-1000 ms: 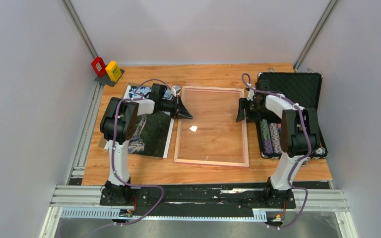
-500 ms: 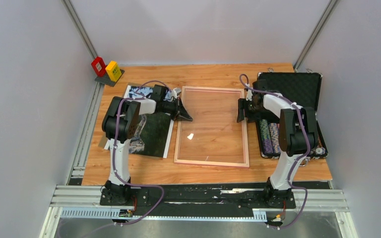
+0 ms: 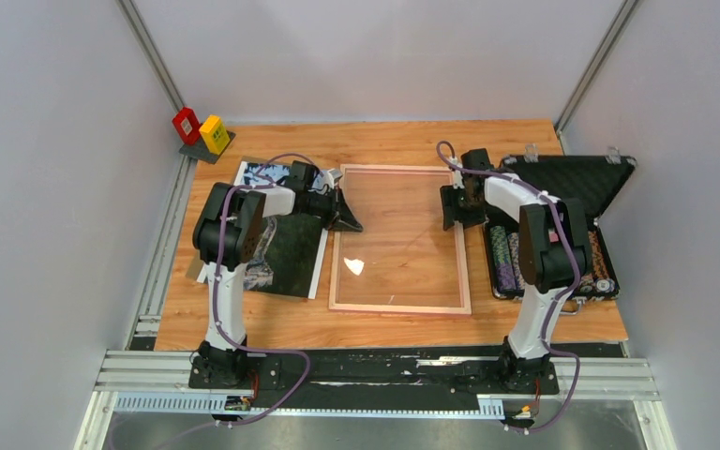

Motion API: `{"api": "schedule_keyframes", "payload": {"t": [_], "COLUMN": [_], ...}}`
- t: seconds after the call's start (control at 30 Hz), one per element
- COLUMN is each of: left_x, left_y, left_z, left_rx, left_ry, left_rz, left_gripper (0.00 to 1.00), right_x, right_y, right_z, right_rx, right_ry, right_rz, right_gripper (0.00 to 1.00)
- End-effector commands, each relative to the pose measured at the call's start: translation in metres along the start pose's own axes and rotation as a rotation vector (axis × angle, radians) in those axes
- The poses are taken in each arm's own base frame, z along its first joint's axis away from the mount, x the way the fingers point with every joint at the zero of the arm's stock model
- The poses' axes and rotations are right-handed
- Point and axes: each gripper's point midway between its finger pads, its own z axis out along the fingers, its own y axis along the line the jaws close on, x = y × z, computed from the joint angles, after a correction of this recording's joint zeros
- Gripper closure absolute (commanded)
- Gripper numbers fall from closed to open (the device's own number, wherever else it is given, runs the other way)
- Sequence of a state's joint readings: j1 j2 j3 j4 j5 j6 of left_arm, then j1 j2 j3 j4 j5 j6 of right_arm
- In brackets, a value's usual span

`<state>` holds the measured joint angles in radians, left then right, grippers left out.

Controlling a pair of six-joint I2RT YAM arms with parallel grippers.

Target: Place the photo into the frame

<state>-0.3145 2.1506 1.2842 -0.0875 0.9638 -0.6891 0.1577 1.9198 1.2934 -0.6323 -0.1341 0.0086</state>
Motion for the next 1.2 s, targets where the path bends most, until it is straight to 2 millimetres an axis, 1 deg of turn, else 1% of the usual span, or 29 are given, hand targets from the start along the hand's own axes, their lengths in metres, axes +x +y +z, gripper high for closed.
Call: {"api": "schedule_keyframes", "payload": {"t": [0.0, 0.03, 0.27, 0.37, 0.53, 0.63, 0.77, 0.8, 0.97, 1.07, 1.17], "left_x": [-0.001, -0.002, -0.001, -0.001, -0.002, -0.002, -0.004, -0.004, -0.005, -0.006, -0.005], "left_y": [-0.009, -0.010, -0.007, -0.007, -0.008, -0.010, -0.013, -0.013, -0.016, -0.016, -0.015], "left_z": [0.002, 0.001, 0.001, 0.001, -0.001, -0.002, -0.006, -0.007, -0.013, -0.018, -0.024], "left_rx": [-0.003, -0.005, -0.022, -0.025, -0.034, -0.041, -0.057, -0.065, -0.106, -0.136, -0.179], "left_ry": [0.010, 0.010, 0.015, 0.017, 0.018, 0.019, 0.014, 0.014, 0.009, 0.006, 0.002], "left_rz": [0.055, 0.056, 0.058, 0.061, 0.065, 0.077, 0.097, 0.098, 0.127, 0.151, 0.163], "left_gripper": [0.86, 0.82, 0.64, 0.55, 0.44, 0.39, 0.31, 0.26, 0.14, 0.05, 0.01], "right_x": [0.006, 0.006, 0.006, 0.007, 0.009, 0.009, 0.009, 0.009, 0.008, 0.008, 0.008], "right_y": [0.017, 0.017, 0.017, 0.017, 0.016, 0.016, 0.016, 0.016, 0.016, 0.015, 0.015], "right_z": [0.031, 0.032, 0.033, 0.033, 0.034, 0.034, 0.034, 0.033, 0.032, 0.030, 0.029], "right_rx": [-0.056, -0.057, -0.054, -0.052, -0.052, -0.054, -0.052, -0.051, -0.047, -0.045, -0.042], "right_ry": [0.018, 0.019, 0.022, 0.024, 0.030, 0.031, 0.031, 0.030, 0.025, 0.023, 0.021], "right_rz": [-0.061, -0.061, -0.062, -0.063, -0.062, -0.064, -0.063, -0.065, -0.066, -0.068, -0.069], "right_gripper": [0.47, 0.47, 0.47, 0.47, 0.47, 0.47, 0.47, 0.47, 0.47, 0.47, 0.47]}}
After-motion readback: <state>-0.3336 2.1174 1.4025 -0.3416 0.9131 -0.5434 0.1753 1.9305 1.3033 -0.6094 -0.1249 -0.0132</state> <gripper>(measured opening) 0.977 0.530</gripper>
